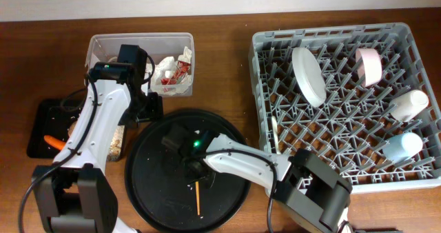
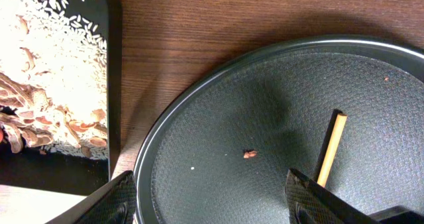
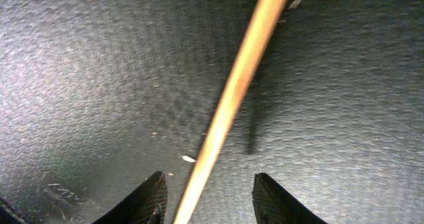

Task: Sort waste into correct bins and load items into the dishwasher rack
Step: 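Grasp the wooden chopstick with the right gripper and carry it to rack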

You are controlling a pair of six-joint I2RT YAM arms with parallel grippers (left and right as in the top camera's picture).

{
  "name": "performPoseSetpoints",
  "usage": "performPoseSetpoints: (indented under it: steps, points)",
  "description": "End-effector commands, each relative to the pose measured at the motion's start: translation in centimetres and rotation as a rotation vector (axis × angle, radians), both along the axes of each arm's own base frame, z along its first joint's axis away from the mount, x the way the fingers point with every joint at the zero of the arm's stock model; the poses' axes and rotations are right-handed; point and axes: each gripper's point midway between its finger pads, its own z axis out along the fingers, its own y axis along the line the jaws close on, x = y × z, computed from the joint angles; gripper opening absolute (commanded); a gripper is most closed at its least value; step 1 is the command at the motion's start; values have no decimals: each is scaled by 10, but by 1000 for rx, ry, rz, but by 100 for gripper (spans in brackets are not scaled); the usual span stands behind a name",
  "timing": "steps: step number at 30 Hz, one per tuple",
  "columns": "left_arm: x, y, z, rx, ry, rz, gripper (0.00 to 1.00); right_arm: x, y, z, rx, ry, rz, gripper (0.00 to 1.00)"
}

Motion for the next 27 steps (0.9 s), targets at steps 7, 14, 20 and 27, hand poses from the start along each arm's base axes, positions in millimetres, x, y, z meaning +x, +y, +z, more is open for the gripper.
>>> performPoseSetpoints:
  steps: [7,14,20,27]
  points:
    - [4,3,1,9,-15,-5,72,-13,2,-31,-78,2,5,29]
    - [4,3,1,10,-16,-5,72,-15,-1,-28,-88,13,2,4]
    - [4,3,1,10,-15,-5,72,65,-90,127,-100,-288,-223,4]
    - [3,3,1,10,-12,-5,72,85,-236,113,-302,-205,-406,4]
